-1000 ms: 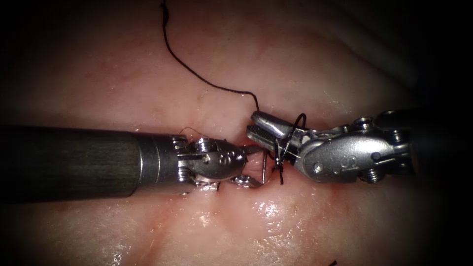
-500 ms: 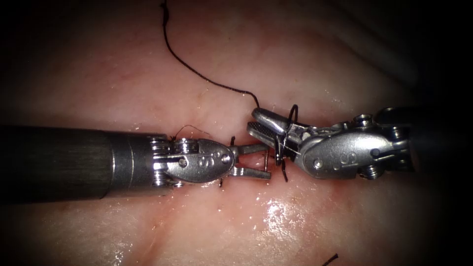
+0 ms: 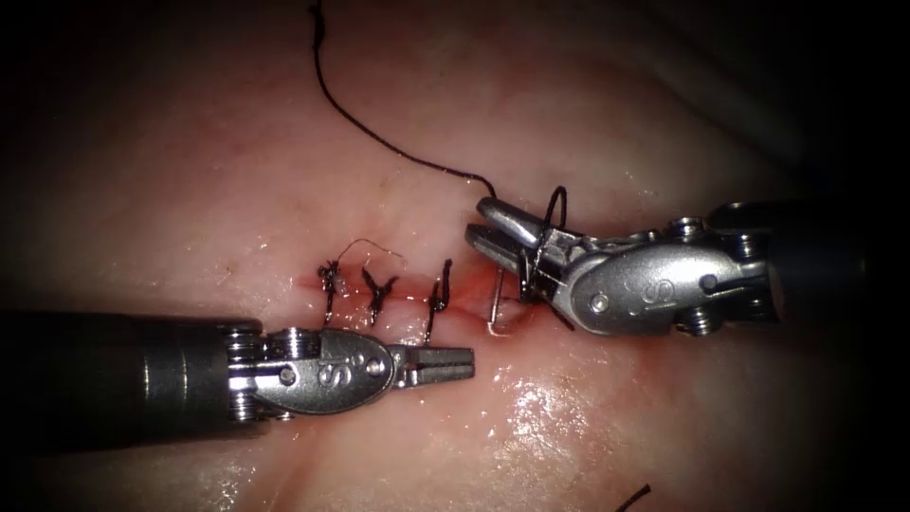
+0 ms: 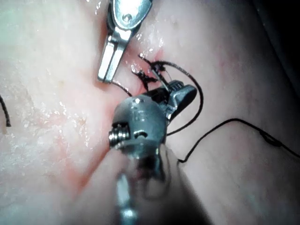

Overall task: Wound Closure
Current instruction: Rotate the needle through the skin below the incision with the right gripper

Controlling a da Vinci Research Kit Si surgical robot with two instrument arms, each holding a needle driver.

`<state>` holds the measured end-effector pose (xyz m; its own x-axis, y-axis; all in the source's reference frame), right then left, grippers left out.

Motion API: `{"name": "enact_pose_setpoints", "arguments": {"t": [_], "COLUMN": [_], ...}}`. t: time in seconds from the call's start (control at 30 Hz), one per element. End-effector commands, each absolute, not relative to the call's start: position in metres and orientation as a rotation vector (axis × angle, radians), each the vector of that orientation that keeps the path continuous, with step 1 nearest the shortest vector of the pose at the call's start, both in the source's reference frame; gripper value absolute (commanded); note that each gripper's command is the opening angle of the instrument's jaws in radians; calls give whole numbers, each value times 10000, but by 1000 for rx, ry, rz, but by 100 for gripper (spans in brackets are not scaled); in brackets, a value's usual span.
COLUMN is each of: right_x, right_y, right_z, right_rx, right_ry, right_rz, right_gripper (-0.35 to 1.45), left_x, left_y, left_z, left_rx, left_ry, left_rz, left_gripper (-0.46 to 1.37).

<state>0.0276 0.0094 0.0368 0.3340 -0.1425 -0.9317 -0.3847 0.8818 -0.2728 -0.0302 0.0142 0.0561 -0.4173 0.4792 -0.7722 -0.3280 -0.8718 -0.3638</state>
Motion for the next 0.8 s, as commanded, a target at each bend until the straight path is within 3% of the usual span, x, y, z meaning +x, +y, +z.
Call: {"name": "enact_pose_setpoints", "arguments": {"t": [0.03,0.43,0.8], "right_x": [277,250,250], "right_y": [95,99,109], "right_z": [368,368,370], "right_rx": [-495,-496,-420], "right_ry": [1235,1162,1201], "right_rz": [182,176,260], "right_gripper": [-35,-35,-35], "left_x": [-306,-319,-326], "left_y": [140,140,134], "left_z": [563,566,575], "left_rx": [-1313,-1306,-1287], "left_ry": [-221,-211,-224], "left_rz": [2297,2294,2304], "left_gripper": [-35,-35,-35]}}
